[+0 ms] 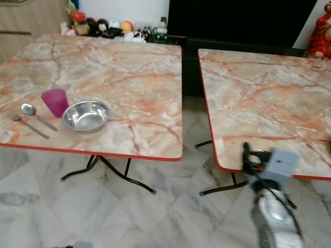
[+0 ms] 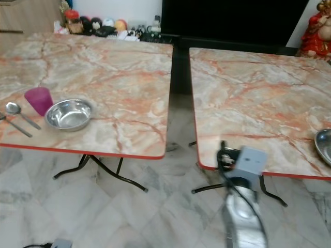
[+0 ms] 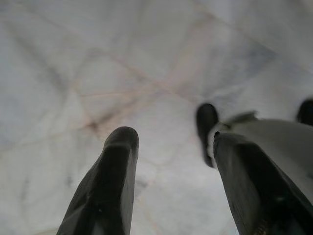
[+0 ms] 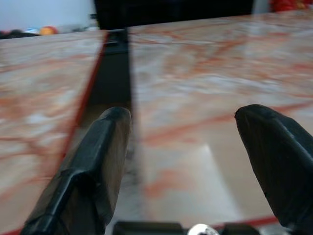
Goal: Setting the table
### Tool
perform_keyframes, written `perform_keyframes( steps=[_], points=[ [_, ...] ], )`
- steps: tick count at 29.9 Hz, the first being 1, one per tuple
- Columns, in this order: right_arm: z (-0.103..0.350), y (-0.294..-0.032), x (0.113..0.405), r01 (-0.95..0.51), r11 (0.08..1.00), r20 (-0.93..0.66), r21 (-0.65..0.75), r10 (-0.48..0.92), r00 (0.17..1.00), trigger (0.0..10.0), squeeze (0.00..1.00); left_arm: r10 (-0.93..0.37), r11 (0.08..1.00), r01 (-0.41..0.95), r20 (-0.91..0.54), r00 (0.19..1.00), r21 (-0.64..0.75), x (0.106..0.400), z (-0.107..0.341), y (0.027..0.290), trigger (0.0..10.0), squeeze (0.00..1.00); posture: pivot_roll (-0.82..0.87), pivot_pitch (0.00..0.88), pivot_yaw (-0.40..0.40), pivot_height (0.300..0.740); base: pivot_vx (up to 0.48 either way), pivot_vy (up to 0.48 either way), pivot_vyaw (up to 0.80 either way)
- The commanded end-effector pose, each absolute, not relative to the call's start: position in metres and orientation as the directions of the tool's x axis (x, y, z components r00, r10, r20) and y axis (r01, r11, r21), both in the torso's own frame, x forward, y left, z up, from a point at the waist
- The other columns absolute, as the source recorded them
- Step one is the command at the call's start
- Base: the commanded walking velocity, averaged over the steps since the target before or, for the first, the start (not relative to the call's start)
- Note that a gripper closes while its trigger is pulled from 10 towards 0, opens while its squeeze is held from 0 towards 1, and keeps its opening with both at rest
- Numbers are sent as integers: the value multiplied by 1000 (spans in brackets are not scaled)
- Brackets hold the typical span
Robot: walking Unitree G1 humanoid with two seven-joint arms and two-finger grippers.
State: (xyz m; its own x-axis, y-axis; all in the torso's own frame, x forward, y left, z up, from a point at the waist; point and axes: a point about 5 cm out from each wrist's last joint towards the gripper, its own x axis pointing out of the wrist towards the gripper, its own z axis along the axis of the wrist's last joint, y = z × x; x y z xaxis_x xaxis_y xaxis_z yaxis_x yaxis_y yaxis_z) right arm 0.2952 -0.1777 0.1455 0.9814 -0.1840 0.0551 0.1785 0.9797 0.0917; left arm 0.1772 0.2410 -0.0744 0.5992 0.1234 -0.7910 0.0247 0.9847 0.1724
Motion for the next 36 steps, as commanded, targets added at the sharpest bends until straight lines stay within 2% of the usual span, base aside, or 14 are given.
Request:
perform_keyframes(
  steps=[1,32,36],
  points=[
    [144,-187,294,207,975,45,80,-211,976,10000,0,116,987,22,-812,572,157,168,-81,236,10000,0,0,146,-37,740,0,405,0],
    [139,-177,297,173,982,22,71,-175,984,10000,0,124,985,28,-814,567,170,165,-80,241,10000,0,9,109,-25,740,0,406,0],
    [139,-177,297,173,983,23,70,-175,984,10000,0,119,984,42,-811,573,174,166,-80,241,10000,0,7,105,-26,740,0,92,0]
  ],
)
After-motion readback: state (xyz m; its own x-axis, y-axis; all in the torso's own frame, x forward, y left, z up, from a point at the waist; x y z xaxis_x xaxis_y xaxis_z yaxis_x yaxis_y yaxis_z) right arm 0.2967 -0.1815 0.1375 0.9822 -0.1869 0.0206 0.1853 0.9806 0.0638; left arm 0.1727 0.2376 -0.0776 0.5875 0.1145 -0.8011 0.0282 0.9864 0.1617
